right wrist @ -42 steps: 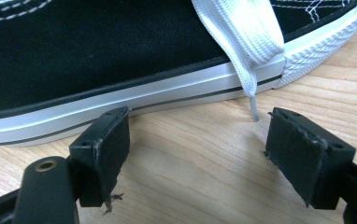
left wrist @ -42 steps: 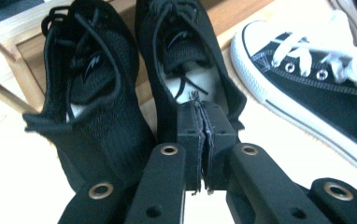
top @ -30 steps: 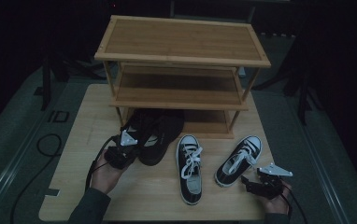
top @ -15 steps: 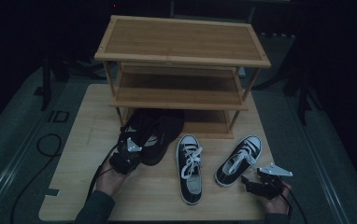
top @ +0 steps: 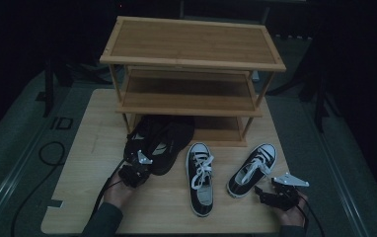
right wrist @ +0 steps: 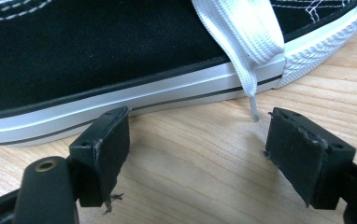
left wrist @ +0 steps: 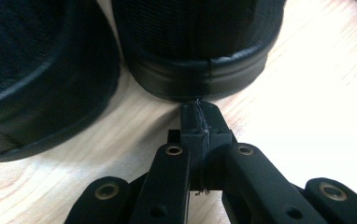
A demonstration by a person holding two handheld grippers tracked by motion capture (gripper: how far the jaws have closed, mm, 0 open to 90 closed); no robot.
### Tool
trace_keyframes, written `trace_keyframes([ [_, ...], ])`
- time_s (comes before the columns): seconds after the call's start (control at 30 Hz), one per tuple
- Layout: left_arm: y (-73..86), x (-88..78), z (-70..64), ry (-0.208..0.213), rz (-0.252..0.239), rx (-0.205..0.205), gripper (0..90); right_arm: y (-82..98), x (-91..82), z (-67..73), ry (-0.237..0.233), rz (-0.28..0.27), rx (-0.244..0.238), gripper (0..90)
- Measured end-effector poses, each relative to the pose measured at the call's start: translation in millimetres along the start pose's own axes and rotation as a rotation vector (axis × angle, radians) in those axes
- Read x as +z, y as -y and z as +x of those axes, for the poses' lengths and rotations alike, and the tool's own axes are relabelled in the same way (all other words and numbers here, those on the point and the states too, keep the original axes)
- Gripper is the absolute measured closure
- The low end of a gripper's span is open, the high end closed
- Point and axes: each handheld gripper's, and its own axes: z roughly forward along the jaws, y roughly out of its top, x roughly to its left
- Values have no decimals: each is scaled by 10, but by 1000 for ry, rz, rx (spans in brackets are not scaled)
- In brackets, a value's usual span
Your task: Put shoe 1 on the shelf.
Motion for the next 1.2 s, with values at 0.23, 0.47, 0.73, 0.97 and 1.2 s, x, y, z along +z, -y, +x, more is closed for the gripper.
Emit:
trace_keyframes([
  [0.23,-72,10,-6,-7,-26,-37,900,0,0,0,0,0,0,214],
  [0.47,-245,61,-82,9,-56,-36,900,0,0,0,0,0,0,214],
  [0.73,-292,103,-204,3,-60,-10,900,0,0,0,0,0,0,214],
  [0.97,-315,200,-272,-1,-32,13,900,0,0,0,0,0,0,214],
  [1.2,-462,155,-222,-19,-49,9,900,0,0,-1,0,0,-1,214],
])
